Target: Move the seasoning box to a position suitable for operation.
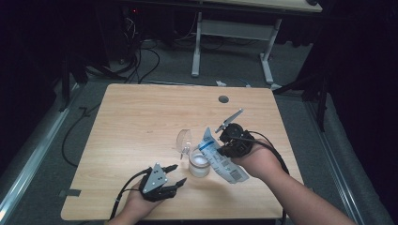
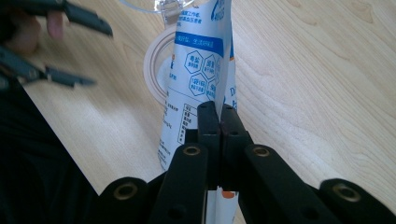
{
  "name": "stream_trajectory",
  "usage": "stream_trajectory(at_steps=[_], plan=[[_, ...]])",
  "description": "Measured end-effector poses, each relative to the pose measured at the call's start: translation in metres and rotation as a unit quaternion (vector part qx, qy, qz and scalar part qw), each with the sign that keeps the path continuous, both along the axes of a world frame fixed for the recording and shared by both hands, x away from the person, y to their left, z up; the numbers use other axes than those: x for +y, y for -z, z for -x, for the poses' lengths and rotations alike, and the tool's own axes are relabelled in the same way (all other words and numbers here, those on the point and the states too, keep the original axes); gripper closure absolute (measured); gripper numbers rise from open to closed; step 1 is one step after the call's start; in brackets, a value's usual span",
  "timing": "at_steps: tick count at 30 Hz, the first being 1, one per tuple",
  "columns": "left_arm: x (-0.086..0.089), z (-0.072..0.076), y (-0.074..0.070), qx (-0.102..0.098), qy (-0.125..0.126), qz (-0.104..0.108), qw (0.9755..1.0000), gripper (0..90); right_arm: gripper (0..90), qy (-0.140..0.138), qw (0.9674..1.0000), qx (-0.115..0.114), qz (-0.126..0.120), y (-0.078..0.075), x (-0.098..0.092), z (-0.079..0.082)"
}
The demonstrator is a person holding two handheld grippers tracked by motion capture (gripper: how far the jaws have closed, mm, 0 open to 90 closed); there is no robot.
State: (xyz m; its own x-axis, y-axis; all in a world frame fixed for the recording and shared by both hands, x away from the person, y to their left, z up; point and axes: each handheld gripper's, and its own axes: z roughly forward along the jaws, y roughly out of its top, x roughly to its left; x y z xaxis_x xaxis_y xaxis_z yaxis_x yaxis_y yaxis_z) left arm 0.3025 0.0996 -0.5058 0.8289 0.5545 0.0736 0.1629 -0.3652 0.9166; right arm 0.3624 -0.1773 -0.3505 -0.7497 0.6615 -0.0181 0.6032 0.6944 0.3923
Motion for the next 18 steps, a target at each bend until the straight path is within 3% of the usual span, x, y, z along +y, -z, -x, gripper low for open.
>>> stream_trajectory(at_steps=[4,7,18], plan=[[0.019,-0.009,0.001,0.01,-0.032,0.011,0.9994,43.8,90.0,0.005,1.0,0.0,-0.002,0.0,-0.002,0.001],[0.026,-0.014,-0.001,0.008,-0.049,0.013,0.9987,43.4,90.0,0.011,0.9999,0.001,-0.006,0.001,-0.004,0.003],[0.04,-0.028,0.006,0.032,-0.079,0.019,0.9961,43.4,90.0,0.024,0.9995,-0.003,-0.02,0.001,-0.017,0.005]])
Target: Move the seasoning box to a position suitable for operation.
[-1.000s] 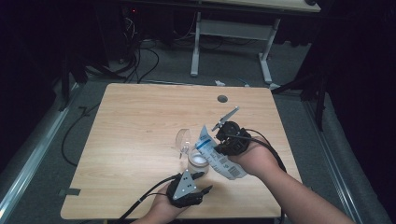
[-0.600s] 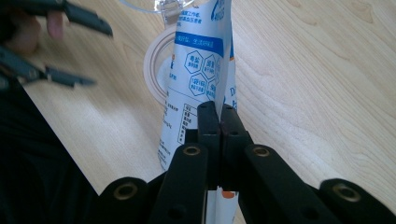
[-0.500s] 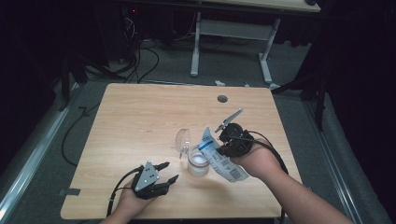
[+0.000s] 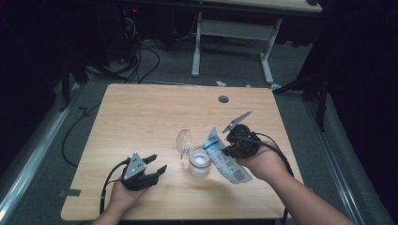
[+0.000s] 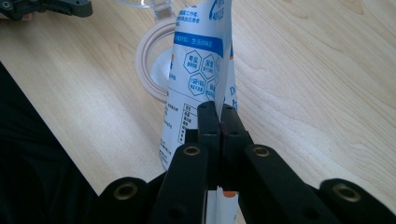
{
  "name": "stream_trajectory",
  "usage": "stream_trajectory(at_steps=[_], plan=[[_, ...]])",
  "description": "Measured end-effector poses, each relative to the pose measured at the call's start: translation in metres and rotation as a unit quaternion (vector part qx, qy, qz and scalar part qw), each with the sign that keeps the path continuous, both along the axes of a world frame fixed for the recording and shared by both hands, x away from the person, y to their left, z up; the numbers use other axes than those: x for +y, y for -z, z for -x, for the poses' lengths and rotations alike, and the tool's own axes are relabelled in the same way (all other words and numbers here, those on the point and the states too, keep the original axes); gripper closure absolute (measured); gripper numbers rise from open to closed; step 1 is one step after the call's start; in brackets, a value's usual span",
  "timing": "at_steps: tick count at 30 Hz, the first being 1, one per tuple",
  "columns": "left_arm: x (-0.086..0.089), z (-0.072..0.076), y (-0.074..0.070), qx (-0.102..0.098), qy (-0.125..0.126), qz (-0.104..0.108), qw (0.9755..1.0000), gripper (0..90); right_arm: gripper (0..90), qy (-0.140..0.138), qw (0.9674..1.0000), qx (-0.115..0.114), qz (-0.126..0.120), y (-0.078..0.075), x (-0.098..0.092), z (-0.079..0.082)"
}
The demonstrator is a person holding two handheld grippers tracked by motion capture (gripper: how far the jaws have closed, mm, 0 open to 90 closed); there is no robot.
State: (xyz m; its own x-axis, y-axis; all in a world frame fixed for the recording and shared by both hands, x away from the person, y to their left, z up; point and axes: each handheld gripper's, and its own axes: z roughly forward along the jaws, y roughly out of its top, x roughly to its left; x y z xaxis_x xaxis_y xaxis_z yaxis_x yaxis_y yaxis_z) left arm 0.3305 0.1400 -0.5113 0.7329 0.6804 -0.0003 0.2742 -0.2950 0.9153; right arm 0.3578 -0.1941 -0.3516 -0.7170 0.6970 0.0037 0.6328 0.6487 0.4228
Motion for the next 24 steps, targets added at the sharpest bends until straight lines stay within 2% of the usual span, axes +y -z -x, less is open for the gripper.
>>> stream_trajectory(at_steps=[7,16,20,24], plan=[[0.004,-0.003,0.0,0.001,-0.011,0.0,0.9999,43.1,90.0,0.013,0.9998,-0.012,-0.01,0.001,-0.014,-0.001],[0.009,-0.008,0.001,0.013,-0.016,0.003,0.9998,43.8,90.0,0.041,0.9988,-0.021,-0.019,0.008,-0.036,-0.006],[0.01,-0.009,0.001,0.018,-0.015,0.004,0.9997,44.3,90.0,0.049,0.9984,-0.022,-0.016,0.011,-0.043,-0.007],[0.009,-0.009,0.002,0.011,-0.013,0.002,0.9999,42.8,90.0,0.056,0.9982,-0.02,-0.01,0.016,-0.049,-0.008]])
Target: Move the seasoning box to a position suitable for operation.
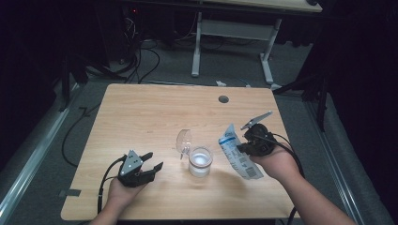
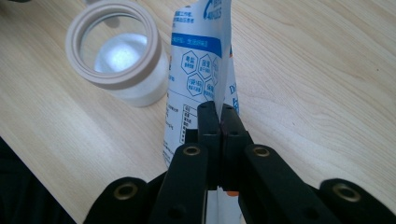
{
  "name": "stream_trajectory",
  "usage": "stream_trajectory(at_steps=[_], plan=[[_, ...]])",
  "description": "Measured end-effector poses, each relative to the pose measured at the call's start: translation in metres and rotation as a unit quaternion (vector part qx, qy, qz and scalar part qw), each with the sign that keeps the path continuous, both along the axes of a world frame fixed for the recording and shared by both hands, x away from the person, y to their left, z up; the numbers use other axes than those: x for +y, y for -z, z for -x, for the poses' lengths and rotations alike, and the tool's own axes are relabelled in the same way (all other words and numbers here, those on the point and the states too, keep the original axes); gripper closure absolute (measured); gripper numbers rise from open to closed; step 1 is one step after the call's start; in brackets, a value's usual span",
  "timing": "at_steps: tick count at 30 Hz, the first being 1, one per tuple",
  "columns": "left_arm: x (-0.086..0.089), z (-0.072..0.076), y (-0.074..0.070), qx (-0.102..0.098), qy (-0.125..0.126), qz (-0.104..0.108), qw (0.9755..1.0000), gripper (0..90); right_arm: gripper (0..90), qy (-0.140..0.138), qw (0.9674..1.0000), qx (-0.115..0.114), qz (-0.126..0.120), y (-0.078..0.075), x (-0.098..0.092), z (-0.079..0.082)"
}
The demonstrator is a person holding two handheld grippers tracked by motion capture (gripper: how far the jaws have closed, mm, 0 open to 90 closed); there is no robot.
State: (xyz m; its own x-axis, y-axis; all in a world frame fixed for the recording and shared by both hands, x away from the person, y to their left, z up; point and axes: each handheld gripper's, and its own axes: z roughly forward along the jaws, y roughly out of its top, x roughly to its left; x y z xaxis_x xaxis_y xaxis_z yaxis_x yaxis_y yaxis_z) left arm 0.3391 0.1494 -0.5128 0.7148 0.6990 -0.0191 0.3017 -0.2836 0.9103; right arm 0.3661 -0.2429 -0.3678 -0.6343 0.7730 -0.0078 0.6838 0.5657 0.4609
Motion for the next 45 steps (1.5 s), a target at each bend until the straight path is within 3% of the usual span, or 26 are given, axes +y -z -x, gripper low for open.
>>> stream_trajectory(at_steps=[11,25,29,35,37,40,42,45], plan=[[-0.001,0.001,0.002,-0.002,0.003,-0.004,1.0,42.6,90.0,0.02,0.9998,-0.003,-0.001,0.012,-0.014,-0.001],[0.006,-0.004,0.003,0.004,-0.003,-0.001,1.0,44.7,90.0,0.046,0.9972,-0.04,-0.044,0.011,-0.034,0.002],[0.008,-0.007,0.004,0.012,-0.006,-0.002,0.9999,44.9,90.0,0.054,0.9955,-0.059,-0.05,0.009,-0.039,0.002],[0.012,-0.009,0.006,0.016,-0.011,-0.001,0.9998,44.9,90.0,0.063,0.9932,-0.077,-0.06,0.019,-0.044,0.004],[0.013,-0.01,0.006,0.018,-0.013,0.001,0.9997,45.2,90.0,0.07,0.9905,-0.088,-0.079,0.023,-0.048,0.006],[0.014,-0.01,0.006,0.021,-0.016,0.004,0.9996,45.6,90.0,0.072,0.9891,-0.101,-0.079,0.023,-0.051,0.008],[0.014,-0.011,0.006,0.023,-0.018,0.005,0.9996,46.0,90.0,0.077,0.9854,-0.116,-0.097,0.025,-0.053,0.01],[0.014,-0.011,0.006,0.026,-0.018,0.006,0.9995,46.0,90.0,0.084,0.983,-0.124,-0.105,0.028,-0.058,0.011]])
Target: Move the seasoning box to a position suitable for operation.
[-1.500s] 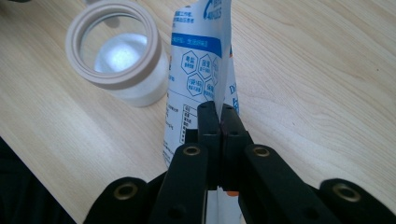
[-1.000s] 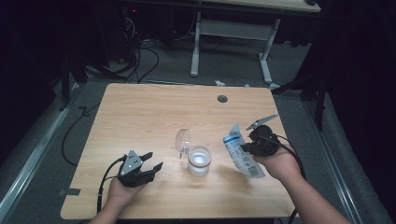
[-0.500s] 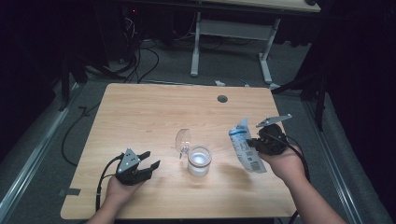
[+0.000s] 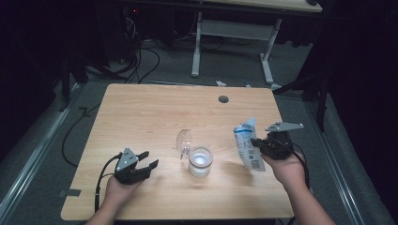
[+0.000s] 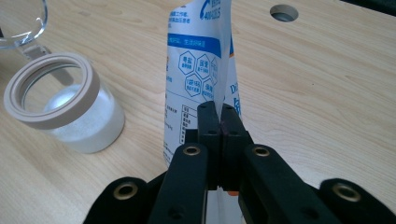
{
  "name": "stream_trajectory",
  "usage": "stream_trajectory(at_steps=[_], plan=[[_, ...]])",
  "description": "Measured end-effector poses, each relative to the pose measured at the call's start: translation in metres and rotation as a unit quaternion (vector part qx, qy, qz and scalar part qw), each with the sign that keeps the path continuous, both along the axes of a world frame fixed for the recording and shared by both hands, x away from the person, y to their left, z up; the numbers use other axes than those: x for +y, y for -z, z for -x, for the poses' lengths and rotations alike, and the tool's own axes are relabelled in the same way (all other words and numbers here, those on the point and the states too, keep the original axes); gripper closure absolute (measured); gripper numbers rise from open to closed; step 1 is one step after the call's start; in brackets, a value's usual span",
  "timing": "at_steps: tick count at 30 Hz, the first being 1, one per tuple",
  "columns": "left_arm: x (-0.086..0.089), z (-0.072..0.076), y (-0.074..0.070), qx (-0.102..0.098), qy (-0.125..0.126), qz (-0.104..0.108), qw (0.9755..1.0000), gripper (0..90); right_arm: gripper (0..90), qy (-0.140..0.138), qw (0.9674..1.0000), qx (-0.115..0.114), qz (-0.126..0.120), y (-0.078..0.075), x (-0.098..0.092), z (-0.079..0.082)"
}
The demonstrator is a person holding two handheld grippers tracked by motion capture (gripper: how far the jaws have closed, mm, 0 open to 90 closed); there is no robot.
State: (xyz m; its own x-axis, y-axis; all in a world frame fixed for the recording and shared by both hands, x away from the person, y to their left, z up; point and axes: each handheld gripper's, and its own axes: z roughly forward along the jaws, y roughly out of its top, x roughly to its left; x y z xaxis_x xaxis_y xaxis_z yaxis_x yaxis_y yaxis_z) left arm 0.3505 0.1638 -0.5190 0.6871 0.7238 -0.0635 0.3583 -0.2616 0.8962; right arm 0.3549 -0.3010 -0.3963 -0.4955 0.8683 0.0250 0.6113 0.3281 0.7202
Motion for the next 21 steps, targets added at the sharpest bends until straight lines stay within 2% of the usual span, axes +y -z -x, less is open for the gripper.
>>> stream_trajectory(at_steps=[10,16,21], plan=[[0.002,-0.001,0.0,-0.001,-0.003,-0.003,1.0,46.0,90.0,0.019,0.998,-0.042,-0.042,0.009,-0.013,0.005],[0.002,-0.001,0.0,0.0,-0.003,-0.002,1.0,45.6,90.0,0.032,0.9953,-0.064,-0.065,0.02,-0.021,0.006],[0.002,0.0,0.0,-0.002,-0.001,0.0,1.0,44.1,90.0,0.049,0.9912,-0.087,-0.087,0.029,-0.03,0.009]])
